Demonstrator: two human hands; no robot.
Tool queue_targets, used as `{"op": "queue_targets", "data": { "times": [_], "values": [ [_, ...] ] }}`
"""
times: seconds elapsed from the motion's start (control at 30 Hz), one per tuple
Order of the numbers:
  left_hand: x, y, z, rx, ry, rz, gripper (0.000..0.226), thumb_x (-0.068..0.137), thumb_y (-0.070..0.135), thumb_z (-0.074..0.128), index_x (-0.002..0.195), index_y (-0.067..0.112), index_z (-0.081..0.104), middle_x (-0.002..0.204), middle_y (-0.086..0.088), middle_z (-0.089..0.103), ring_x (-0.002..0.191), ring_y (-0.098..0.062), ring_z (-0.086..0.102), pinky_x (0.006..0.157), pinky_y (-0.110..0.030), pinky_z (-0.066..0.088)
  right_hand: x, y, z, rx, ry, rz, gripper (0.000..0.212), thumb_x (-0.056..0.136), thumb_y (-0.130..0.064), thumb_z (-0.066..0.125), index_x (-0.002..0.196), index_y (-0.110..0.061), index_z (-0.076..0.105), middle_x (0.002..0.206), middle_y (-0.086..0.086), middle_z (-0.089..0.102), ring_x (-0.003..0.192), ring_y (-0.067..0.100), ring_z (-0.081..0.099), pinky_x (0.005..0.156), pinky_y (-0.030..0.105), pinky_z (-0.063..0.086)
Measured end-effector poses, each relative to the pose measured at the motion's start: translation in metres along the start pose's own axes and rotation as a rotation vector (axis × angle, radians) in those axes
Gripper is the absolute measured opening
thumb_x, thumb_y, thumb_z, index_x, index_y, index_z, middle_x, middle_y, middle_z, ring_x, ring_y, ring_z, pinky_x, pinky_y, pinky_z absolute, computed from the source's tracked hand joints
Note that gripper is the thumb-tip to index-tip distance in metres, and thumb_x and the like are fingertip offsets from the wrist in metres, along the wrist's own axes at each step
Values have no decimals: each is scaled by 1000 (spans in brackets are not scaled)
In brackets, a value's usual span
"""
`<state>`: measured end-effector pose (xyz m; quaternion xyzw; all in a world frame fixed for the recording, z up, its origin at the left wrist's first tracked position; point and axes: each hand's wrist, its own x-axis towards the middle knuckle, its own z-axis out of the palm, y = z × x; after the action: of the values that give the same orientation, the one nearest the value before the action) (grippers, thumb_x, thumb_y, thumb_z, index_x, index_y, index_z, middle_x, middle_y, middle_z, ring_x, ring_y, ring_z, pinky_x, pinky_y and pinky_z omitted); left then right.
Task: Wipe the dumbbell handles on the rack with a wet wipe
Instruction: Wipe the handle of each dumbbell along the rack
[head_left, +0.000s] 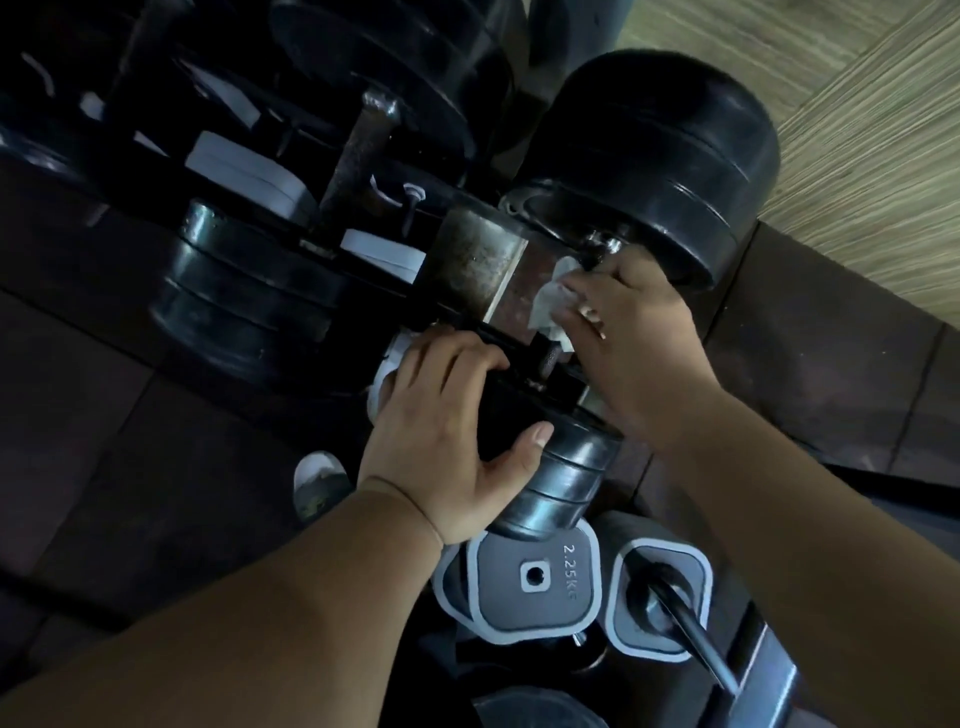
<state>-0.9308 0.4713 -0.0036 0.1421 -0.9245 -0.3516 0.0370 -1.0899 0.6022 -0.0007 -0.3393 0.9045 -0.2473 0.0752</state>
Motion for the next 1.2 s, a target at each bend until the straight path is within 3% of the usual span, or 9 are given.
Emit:
{"op": "queue_targets", "data": {
  "times": [0.17,0.27,0.5,0.67,0.77,0.87,0.97,1.1,1.2],
  "values": [
    [0,-2,2,-5,50,31,55,87,54,57,119,10,61,125,-6,59,123,-32,54,100,-53,46,13,6,-8,-32,25,-25,30,94,-21,65,121,-10,67,113,9,62,95,27,62,83,41,54],
    [1,-3,3,-8,55,25,55,86,55,57,119,12,61,125,-4,58,123,-31,55,99,-53,46,12,2,0,-45,81,-15,22,96,-19,62,114,-10,69,106,13,61,85,30,62,74,40,55],
    [0,-1,2,-14,52,16,56,87,58,55,121,14,61,126,-1,57,120,-27,55,95,-50,47,-2,0,-6,-111,-188,-315,18,87,-1,64,100,-6,74,85,11,52,63,26,54,54,30,45],
    [-1,-2,3,-10,58,14,55,87,57,56,119,13,62,126,-2,57,122,-28,54,96,-50,48,16,6,-9,-77,-27,-75,16,94,-11,62,103,-6,74,98,7,61,77,9,54,67,14,39],
    [-1,-2,4,-14,68,19,56,87,56,57,119,11,63,125,-3,57,121,-29,55,95,-52,48,-1,7,-1,-61,-82,-245,19,90,-5,64,105,-6,76,94,10,61,74,20,61,63,31,54],
    [-1,-2,4,-18,70,16,56,87,56,57,119,11,63,125,-4,57,120,-30,56,94,-54,48,-11,10,-4,-28,-219,-353,21,90,-6,66,109,-11,75,91,9,60,72,23,62,60,32,51],
    [0,-3,4,-19,75,22,54,87,55,59,119,12,62,124,-4,58,121,-31,56,94,-55,48,-2,14,-7,9,-79,-198,21,89,-7,68,106,-12,77,93,1,63,76,16,62,66,29,53],
    [0,-2,3,-5,45,7,54,87,57,57,120,14,60,126,-2,56,123,-29,54,95,-55,48,-2,9,-1,97,163,116,20,87,-11,71,105,-13,78,99,-6,69,85,3,63,78,2,43],
    [1,-1,2,4,37,-2,54,86,56,58,120,14,60,127,-2,56,123,-29,54,96,-54,48,-20,1,5,300,62,310,22,81,-11,77,100,-22,80,100,-16,72,91,1,67,84,13,50]
  ]
}}
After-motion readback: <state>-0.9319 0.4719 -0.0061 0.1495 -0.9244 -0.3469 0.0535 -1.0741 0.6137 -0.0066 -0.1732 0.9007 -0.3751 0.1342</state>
